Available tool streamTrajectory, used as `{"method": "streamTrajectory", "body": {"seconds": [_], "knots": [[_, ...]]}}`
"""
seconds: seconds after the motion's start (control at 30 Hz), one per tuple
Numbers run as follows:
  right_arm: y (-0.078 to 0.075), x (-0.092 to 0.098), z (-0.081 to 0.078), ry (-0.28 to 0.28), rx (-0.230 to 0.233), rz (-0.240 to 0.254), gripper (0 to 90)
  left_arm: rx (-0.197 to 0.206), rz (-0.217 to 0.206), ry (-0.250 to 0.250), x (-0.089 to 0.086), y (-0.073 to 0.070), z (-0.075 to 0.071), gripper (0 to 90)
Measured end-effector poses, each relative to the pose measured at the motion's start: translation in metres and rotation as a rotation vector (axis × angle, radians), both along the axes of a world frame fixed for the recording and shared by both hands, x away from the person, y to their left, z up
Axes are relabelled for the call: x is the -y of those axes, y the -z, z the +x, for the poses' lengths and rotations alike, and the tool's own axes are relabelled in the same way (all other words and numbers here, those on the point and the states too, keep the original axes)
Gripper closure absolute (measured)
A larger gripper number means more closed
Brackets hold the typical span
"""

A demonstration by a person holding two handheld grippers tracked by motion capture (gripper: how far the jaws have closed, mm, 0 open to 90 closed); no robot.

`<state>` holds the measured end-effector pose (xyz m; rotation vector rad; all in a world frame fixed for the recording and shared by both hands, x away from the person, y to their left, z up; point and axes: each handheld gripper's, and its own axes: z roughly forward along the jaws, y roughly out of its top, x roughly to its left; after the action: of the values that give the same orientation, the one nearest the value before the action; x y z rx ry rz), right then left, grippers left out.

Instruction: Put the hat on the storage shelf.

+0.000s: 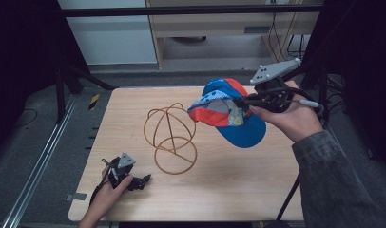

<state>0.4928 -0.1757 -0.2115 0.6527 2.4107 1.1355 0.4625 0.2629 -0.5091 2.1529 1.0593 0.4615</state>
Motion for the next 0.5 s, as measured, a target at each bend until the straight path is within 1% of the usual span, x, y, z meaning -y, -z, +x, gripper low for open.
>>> {"method": "streamTrajectory", "body": {"seconds": [0.13, 0.27, 0.5], "knots": [[-0.007, -0.020, 0.007, -0.010, 0.032, 0.002, 89.6, 0.000, 0.000, 0.000, 0.000, 0.000, 0.000, 0.0], [-0.013, -0.038, 0.013, -0.032, 0.051, 0.014, 89.6, 0.000, 0.000, 0.001, 0.000, 0.000, 0.000, 0.0], [-0.016, -0.062, 0.022, -0.057, 0.049, 0.000, 89.6, 0.001, 0.001, -0.001, 0.000, 0.000, 0.000, 0.0]]}}
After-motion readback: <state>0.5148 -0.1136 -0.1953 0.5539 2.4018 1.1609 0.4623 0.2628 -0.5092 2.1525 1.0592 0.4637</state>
